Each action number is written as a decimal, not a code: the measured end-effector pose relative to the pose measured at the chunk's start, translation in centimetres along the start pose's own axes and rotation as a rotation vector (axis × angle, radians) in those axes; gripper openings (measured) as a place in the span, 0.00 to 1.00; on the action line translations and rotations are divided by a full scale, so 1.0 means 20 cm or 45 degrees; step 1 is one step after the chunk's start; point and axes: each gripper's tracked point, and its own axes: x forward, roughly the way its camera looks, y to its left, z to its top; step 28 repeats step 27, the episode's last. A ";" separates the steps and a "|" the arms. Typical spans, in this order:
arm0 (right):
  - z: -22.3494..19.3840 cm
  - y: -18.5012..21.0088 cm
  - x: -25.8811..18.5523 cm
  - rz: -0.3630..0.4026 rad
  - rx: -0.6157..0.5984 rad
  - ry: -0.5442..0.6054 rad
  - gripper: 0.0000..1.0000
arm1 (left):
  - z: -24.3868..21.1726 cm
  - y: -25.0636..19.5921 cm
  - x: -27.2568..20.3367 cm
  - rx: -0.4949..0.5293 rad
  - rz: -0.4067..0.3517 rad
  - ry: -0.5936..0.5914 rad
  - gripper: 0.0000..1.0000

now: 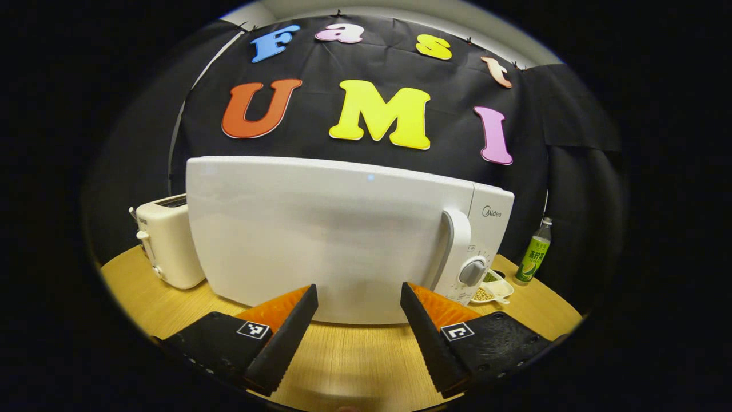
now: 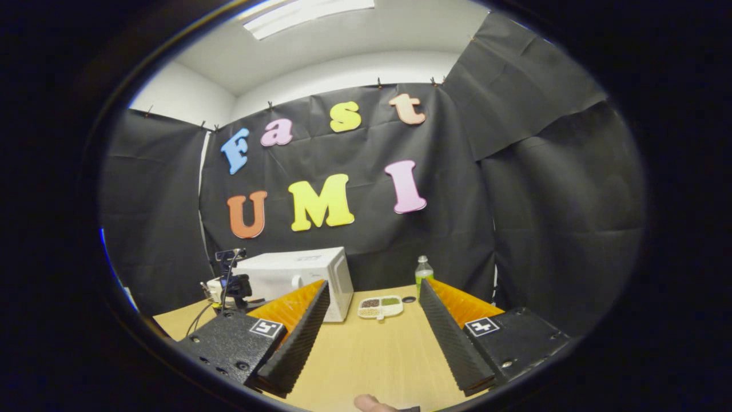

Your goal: Open the microwave oven with the left hand, put the food in, and close the microwave oven.

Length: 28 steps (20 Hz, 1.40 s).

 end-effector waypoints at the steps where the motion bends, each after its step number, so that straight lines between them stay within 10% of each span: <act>1: 0.01 0.02 -0.02 0.001 0.000 -0.003 0.91 | 0.04 0.02 -0.06 0.007 0.014 0.005 0.95; 12: 0.20 0.17 -0.19 -0.044 0.004 -0.062 0.91 | 0.51 0.19 -0.92 0.061 0.155 -0.014 0.95; 28: 0.36 0.37 -0.30 -0.040 -0.039 -0.133 0.91 | 0.94 0.11 -1.91 0.125 0.158 -0.460 0.95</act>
